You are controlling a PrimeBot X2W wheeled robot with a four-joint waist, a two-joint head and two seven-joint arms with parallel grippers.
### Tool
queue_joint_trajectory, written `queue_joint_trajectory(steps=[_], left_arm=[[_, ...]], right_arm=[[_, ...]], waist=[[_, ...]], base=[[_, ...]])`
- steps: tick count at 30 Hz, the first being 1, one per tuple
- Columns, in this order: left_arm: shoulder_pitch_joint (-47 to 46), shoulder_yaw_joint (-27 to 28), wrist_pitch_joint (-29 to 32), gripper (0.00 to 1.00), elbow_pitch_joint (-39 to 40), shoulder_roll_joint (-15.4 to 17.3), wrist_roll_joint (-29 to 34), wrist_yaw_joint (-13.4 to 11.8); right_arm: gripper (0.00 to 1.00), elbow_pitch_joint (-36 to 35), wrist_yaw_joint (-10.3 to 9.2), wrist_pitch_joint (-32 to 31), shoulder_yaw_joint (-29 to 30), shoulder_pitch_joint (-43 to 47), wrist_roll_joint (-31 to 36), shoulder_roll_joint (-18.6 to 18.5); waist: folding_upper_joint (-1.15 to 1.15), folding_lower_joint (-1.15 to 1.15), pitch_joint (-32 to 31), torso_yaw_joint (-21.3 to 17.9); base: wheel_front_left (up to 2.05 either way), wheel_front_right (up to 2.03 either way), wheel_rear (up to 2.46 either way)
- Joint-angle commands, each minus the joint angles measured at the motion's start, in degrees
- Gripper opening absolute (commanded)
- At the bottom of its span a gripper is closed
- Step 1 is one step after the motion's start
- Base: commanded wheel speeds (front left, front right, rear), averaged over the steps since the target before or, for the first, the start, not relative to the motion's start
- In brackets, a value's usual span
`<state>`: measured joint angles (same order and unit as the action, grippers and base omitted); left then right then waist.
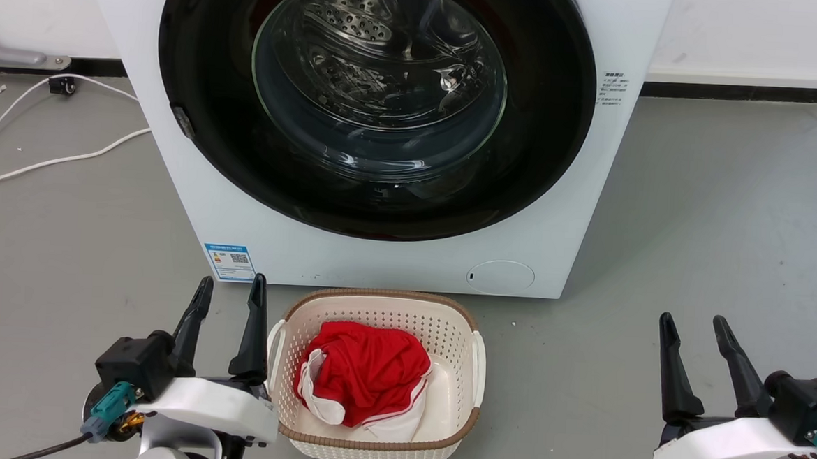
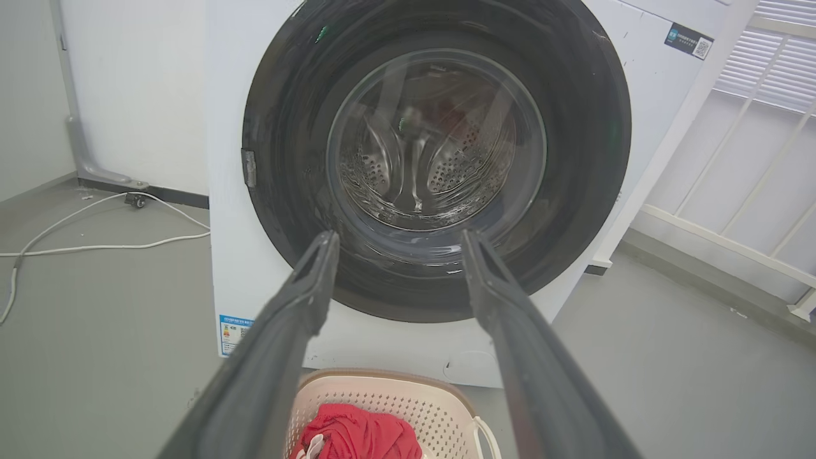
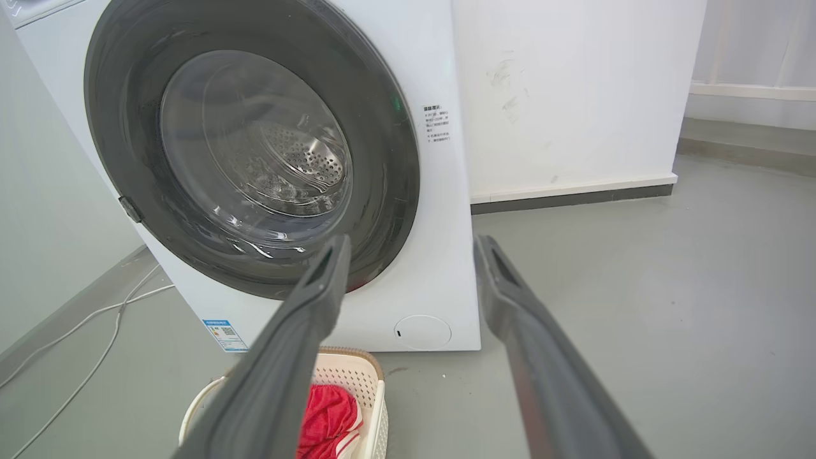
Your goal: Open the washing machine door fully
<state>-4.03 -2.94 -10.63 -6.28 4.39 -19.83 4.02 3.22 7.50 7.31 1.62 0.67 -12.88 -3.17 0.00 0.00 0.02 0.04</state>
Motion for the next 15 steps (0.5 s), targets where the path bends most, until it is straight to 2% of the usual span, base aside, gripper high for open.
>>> queue_joint_trajectory(steps=[1,15], left_arm=[[-0.22,-0.12,-0.58,1.0,0.34,0.14,1.74,-0.31],[-0.18,-0.78,-2.12,1.0,0.2,0.28,8.13,-0.84]], right_arm=[[1.0,-0.81,-0.02,0.55,0.04,0.33,1.77,0.17],[1.0,-0.8,-0.02,1.86,-0.2,0.32,7.52,0.27]], waist=[[0.0,0.0,0.0,0.06],[0.0,0.0,-0.04,0.1]], base=[[0.0,0.0,0.0],[0.0,0.0,0.0]])
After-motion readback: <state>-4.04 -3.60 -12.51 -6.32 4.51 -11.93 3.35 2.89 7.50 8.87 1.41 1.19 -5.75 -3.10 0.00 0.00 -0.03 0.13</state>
